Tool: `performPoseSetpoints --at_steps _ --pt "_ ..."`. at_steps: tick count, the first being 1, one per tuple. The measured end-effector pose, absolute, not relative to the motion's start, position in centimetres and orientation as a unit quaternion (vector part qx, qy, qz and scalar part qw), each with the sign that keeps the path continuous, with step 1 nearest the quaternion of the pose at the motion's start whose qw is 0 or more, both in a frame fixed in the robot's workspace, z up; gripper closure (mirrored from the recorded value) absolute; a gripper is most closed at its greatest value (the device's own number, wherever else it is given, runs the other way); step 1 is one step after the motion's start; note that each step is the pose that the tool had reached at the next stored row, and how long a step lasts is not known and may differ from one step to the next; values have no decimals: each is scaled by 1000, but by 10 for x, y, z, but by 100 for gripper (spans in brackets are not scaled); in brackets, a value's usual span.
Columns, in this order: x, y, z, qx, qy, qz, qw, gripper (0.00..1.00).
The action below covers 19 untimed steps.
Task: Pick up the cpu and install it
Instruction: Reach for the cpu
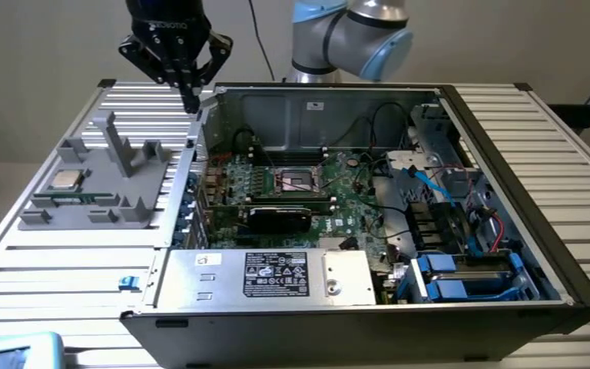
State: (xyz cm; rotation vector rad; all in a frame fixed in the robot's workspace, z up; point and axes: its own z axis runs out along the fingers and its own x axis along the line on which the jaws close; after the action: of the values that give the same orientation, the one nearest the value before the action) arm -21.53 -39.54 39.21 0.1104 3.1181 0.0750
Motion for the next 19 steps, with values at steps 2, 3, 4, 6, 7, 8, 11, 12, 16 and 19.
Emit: performPoseSetpoints --at_steps 2,3,4,6,7,8,11,12,16,19 --pt "-224 -395 392 35 999 24 10 89" --pt "-229 -394 392 35 999 24 10 89" --pt "-234 -394 392 35 999 24 10 89" --pt "-243 -393 392 35 999 24 10 89" --pt "-247 -393 392 35 999 24 10 89" --pt "-252 -393 391 35 999 24 10 89" --pt "-265 -391 391 35 999 24 10 89" --pt "-270 -390 391 35 999 24 10 89" --pt "-288 -387 389 35 999 24 10 89" --pt "-302 -385 386 35 999 24 10 89"
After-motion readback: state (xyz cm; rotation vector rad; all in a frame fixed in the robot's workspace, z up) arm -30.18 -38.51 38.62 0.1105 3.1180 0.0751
